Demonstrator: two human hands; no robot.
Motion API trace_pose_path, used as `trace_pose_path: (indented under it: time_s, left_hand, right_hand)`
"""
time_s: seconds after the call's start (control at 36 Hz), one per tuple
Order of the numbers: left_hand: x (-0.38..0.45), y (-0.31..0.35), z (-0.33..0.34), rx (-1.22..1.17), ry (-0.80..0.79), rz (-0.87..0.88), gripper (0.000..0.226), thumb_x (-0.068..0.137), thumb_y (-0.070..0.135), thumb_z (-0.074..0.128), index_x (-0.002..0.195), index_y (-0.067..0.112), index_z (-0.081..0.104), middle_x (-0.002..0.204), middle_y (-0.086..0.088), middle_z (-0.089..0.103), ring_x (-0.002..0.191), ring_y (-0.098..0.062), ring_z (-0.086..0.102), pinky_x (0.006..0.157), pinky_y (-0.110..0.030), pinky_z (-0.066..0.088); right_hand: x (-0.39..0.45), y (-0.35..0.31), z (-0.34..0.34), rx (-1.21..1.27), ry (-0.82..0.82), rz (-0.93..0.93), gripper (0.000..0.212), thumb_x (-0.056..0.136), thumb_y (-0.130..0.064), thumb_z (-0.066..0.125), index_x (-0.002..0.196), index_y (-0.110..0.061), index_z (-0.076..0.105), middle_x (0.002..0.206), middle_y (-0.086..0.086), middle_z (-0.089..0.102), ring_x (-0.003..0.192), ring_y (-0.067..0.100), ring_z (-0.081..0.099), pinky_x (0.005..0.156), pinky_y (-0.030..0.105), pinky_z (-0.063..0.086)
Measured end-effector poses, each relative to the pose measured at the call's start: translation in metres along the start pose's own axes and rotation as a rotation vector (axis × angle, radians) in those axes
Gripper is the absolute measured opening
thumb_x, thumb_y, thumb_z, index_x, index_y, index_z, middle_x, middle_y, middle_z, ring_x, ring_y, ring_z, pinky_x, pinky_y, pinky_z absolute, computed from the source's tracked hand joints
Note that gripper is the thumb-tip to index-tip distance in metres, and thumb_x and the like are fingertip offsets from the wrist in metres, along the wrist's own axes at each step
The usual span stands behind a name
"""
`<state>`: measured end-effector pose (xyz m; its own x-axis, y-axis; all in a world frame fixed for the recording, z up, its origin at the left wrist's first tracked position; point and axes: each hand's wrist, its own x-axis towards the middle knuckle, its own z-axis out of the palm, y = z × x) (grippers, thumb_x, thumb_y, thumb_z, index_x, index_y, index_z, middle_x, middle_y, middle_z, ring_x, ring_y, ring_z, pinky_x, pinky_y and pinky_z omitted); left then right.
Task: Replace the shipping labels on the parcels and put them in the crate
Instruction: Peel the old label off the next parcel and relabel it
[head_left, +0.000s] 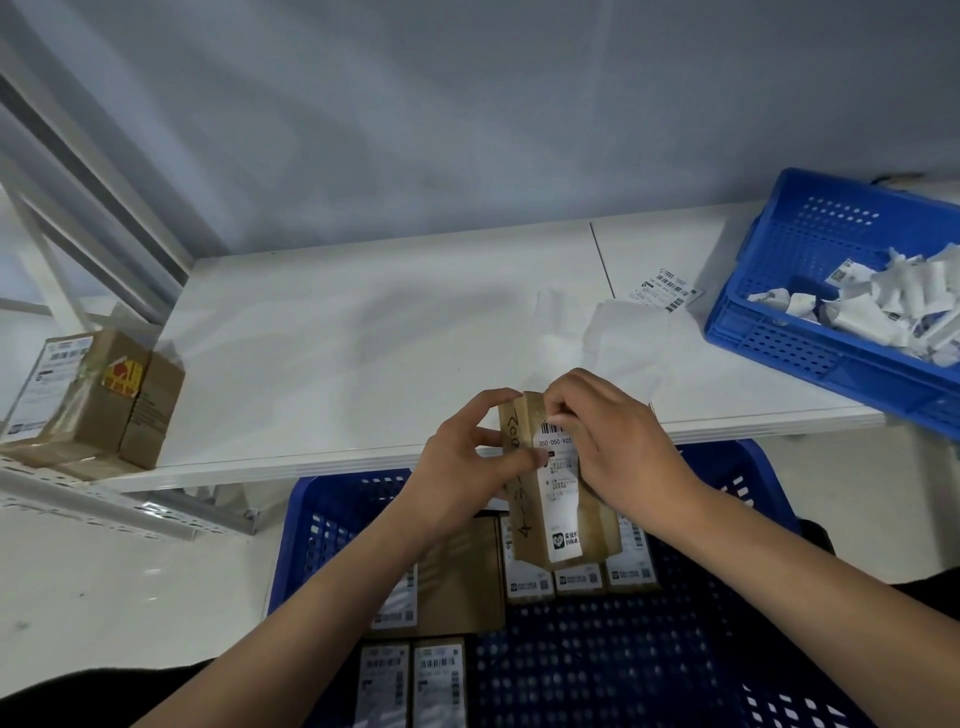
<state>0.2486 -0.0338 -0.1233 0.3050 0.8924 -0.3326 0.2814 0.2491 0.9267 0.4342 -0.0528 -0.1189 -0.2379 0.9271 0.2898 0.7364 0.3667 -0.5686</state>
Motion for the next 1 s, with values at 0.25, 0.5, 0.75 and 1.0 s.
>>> trace_pose_path:
  time_s: [0.25, 0.5, 0.75, 1.0]
  left_hand:
    - [-0.003, 0.016, -0.007, -0.162, -0.083, -0.043, 0.049, 0.086, 0.009, 0.080, 0.126, 0.030, 0.061, 0.111, -0.019, 0.073, 0.089, -0.034, 0.076, 0.077, -0.040, 0.064]
    - [-0.003, 0.013, -0.003, 0.068, 0.078, 0.164, 0.050, 0.082, 0.024, 0.085, 0.118, 0.036, 0.052, 0.104, 0.005, 0.069, 0.104, -0.013, 0.067, 0.071, -0.039, 0.065]
    - [-0.006, 0.022, -0.004, 0.197, 0.197, 0.318, 0.055, 0.081, 0.025, 0.085, 0.108, 0.041, 0.041, 0.101, 0.018, 0.064, 0.086, -0.002, 0.069, 0.065, -0.016, 0.057]
    - [-0.002, 0.004, -0.002, 0.278, 0.120, 0.323, 0.070, 0.076, 0.018, 0.090, 0.104, 0.055, 0.039, 0.111, 0.012, 0.062, 0.087, -0.001, 0.066, 0.070, -0.018, 0.056]
  right_hand:
    - [0.000, -0.003, 0.000, -0.018, 0.080, -0.020, 0.034, 0.083, 0.020, 0.059, 0.089, -0.013, 0.050, 0.087, -0.005, 0.051, 0.080, 0.011, 0.042, 0.076, 0.016, 0.036]
    - [0.001, -0.012, -0.006, 0.142, 0.050, 0.090, 0.011, 0.097, -0.011, 0.056, 0.101, -0.020, 0.051, 0.106, -0.008, 0.046, 0.100, 0.004, 0.050, 0.085, 0.014, 0.041]
    - [0.002, -0.014, 0.000, 0.503, -0.063, 0.460, 0.071, 0.080, -0.059, 0.070, 0.133, -0.048, 0.025, 0.139, -0.014, 0.039, 0.122, -0.004, 0.050, 0.096, 0.018, 0.046]
    - [0.008, -0.009, -0.006, 0.600, -0.171, 0.537, 0.055, 0.078, -0.034, 0.085, 0.120, -0.045, 0.051, 0.109, -0.029, 0.062, 0.095, -0.022, 0.058, 0.080, 0.006, 0.049]
